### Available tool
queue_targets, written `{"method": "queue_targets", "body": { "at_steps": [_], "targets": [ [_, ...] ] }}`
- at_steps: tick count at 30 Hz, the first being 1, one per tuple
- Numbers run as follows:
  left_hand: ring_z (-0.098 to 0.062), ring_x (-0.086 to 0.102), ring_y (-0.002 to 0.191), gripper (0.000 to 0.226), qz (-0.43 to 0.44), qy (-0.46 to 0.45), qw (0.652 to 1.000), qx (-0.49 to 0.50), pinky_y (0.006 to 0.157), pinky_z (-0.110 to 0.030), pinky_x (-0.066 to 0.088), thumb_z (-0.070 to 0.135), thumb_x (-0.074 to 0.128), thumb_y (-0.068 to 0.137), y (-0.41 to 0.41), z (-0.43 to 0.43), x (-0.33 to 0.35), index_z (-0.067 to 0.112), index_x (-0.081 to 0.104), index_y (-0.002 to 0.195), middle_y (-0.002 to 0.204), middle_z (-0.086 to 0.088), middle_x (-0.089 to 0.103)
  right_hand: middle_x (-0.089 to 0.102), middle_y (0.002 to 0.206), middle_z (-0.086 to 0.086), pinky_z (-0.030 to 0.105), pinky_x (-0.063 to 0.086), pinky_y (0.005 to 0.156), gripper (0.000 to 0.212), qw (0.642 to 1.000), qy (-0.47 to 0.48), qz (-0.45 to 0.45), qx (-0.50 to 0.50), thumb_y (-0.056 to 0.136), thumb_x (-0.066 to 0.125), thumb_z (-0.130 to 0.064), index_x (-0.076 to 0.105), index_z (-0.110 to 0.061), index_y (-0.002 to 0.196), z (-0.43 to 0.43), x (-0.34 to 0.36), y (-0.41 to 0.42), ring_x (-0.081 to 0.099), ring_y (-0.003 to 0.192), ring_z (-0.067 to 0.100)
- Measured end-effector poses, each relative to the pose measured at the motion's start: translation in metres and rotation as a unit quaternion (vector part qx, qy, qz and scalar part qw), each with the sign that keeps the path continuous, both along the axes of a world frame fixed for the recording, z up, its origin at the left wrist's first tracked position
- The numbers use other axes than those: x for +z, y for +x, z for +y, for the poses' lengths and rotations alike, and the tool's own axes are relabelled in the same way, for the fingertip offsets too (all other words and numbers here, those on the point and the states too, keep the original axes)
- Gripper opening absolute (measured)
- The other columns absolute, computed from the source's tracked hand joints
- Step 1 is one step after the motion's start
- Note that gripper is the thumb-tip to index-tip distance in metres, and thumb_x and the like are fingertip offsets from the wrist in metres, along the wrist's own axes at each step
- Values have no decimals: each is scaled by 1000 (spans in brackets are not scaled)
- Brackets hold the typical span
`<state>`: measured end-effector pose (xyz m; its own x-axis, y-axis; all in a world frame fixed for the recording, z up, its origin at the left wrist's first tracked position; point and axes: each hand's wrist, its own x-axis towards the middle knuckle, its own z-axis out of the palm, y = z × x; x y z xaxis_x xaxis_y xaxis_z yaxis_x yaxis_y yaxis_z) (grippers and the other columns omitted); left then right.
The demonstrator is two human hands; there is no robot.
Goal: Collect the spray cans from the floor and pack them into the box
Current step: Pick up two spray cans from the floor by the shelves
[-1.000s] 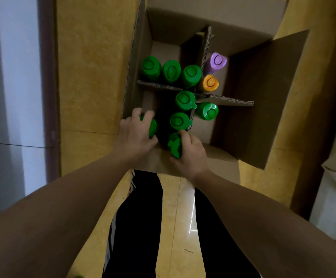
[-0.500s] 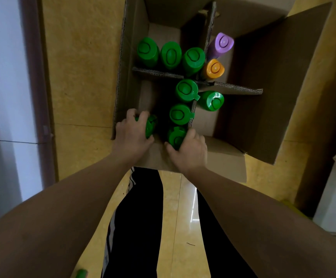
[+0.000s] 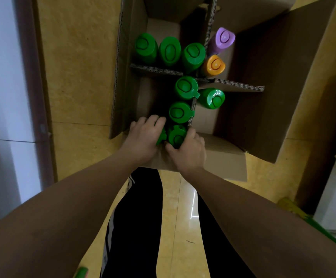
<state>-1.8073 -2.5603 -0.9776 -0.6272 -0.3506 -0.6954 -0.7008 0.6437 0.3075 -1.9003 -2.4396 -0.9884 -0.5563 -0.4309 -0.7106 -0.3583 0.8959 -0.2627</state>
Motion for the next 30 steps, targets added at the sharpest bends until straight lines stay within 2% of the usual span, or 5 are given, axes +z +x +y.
{"method": "queue_targets", "body": {
  "at_steps": [6,12,19,25,30],
  "targets": [
    [-30,33,141,81,-10,64,996,54,112,-47,36,-5,61,85,0,1,-4,18,27,155,156,-5,36,59,125,14,41,45,91,73,1000,-4,-12,12,82,71,-51,42,-8,135,1,0,-3,49,116,33],
    [-22,28,146,91,-9,110,986,125,116,-36,29,-8,67,78,-3,-3,2,21,28,155,158,-1,32,57,128,14,39,43,92,78,999,0,-20,32,86,74,-42,35,-9,145,6,-1,-5,49,117,33],
    [-26,9,154,102,-29,145,965,218,120,-38,20,-2,70,81,-4,2,8,28,14,160,169,-2,1,56,129,15,39,43,95,81,999,9,-29,11,84,77,-40,33,-9,145,6,3,-2,49,119,34],
    [-30,16,153,105,-25,116,967,224,121,-47,27,8,79,79,-9,-1,8,30,15,160,168,-3,5,55,131,15,39,43,97,83,1000,10,-24,14,85,78,-35,30,-10,147,6,11,-3,49,123,33],
    [-35,42,136,81,-1,85,983,163,112,-44,40,10,76,81,-4,-1,0,22,38,152,156,-10,32,55,131,15,38,44,96,78,999,9,-23,19,85,78,-34,33,-11,145,8,11,-7,49,122,33]
  ]
}}
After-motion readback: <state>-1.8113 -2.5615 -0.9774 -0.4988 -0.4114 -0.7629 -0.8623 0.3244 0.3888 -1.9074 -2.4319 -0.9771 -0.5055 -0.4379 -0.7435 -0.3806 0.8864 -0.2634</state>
